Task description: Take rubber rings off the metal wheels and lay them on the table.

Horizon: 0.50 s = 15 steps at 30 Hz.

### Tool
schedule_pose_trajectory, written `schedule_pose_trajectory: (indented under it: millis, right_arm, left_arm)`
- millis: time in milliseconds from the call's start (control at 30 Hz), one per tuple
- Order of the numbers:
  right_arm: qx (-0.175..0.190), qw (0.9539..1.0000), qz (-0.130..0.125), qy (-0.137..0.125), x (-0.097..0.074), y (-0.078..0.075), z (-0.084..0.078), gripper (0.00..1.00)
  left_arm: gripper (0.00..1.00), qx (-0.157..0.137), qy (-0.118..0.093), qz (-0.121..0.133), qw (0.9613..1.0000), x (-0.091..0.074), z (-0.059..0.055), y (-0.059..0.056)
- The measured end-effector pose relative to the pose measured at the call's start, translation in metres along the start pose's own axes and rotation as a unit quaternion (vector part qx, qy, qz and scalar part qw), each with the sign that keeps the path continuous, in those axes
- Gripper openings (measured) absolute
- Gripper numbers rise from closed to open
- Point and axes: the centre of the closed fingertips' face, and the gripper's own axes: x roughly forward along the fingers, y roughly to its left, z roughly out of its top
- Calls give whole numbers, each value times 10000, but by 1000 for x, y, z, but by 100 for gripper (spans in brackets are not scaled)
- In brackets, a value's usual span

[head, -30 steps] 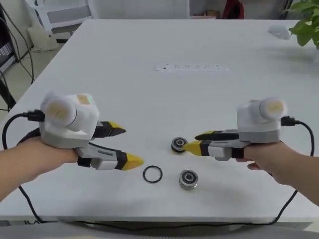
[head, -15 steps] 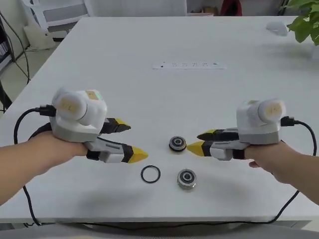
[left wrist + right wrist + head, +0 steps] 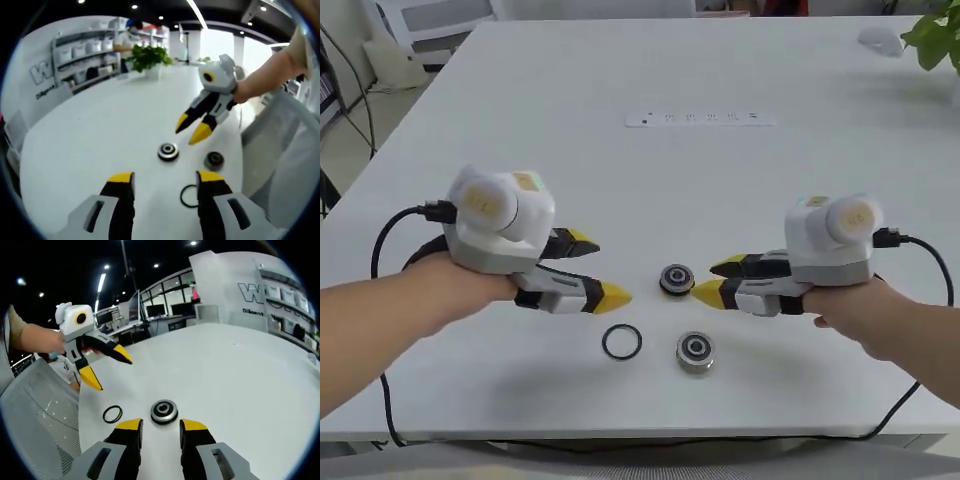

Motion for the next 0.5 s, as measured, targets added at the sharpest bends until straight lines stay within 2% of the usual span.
schedule_pose_trajectory:
  millis: [500]
  right_arm:
    - [-121, 9999, 57, 63, 12, -7, -9, 25]
  left_arm:
    - [47, -37, 39, -144, 9999, 21, 1, -2]
